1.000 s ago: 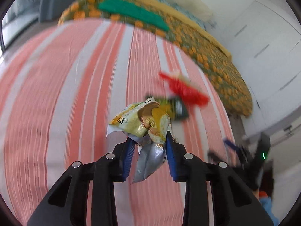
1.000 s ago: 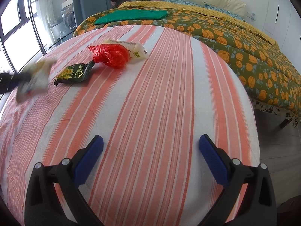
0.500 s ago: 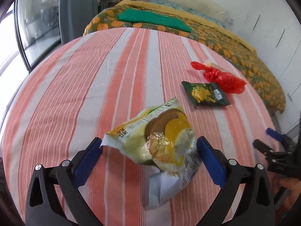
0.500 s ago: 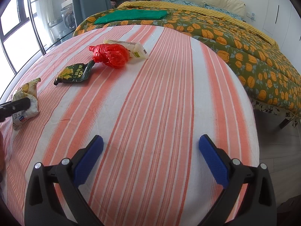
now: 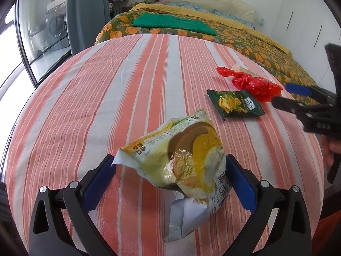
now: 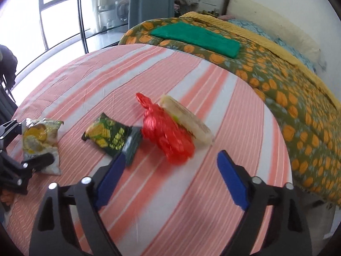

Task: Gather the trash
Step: 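Grasp the yellow-silver snack bag with the left tool while the right tool grasps the red plastic bag, then carry the snack bag and red bag over the wastebasket and open both tools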

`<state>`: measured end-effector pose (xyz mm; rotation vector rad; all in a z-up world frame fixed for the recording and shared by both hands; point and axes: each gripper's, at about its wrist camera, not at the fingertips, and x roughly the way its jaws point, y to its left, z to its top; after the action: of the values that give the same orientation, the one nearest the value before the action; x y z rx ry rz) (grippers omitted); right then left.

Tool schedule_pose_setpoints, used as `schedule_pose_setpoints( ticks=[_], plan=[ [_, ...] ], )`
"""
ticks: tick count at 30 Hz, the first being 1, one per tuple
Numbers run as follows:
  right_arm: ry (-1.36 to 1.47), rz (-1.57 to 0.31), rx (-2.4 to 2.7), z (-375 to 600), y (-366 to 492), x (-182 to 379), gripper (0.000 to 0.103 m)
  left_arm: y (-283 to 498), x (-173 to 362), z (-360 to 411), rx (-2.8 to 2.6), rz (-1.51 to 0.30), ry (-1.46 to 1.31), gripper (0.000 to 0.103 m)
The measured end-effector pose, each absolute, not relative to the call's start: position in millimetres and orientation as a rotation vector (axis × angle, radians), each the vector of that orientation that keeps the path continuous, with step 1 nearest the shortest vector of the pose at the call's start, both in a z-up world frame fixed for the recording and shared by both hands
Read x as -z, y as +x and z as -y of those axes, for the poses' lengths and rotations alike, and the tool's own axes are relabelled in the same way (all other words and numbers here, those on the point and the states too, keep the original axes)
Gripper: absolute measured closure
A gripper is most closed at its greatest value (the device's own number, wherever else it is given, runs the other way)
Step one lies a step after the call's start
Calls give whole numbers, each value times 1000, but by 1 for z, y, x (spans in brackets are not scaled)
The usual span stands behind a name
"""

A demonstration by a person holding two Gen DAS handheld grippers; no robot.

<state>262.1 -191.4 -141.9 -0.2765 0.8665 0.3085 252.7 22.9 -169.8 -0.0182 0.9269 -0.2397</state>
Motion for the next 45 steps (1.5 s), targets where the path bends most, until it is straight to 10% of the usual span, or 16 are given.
schedule_pose_setpoints(
  ticks=[4,7,21,25,29,34,39,41,42,45],
  plan=[
    [-251,-917,-313,190,271,151,83,253,170,-21,238,-927,-17,5],
    [-162,-901,-310,201,258,144,89,253,170,-21,239,-927,-17,5],
    [533,-1173,-486,301,132,163,89,253,165,-36,318,-966,-15,5],
    [516,-1155,-381,324,138,163,71,247,163,-57,297,-1002,-37,5],
    [335,-1104,-314,318,141,143,25,233,156,-63,321,-1002,-12,5],
    [47,-1064,-342,274,145,125,17,223,150,-52,370,-980,-19,5],
    [-77,-1107,-274,249,156,143,20,236,157,-35,288,-967,18,5],
    [-92,-1114,-263,248,160,152,59,242,158,-36,250,-968,-4,5],
    [-77,-1116,-265,249,159,154,59,243,158,-37,231,-965,-8,6],
    [-45,-1087,-274,255,150,150,60,243,160,-37,234,-987,-10,40]
  ],
)
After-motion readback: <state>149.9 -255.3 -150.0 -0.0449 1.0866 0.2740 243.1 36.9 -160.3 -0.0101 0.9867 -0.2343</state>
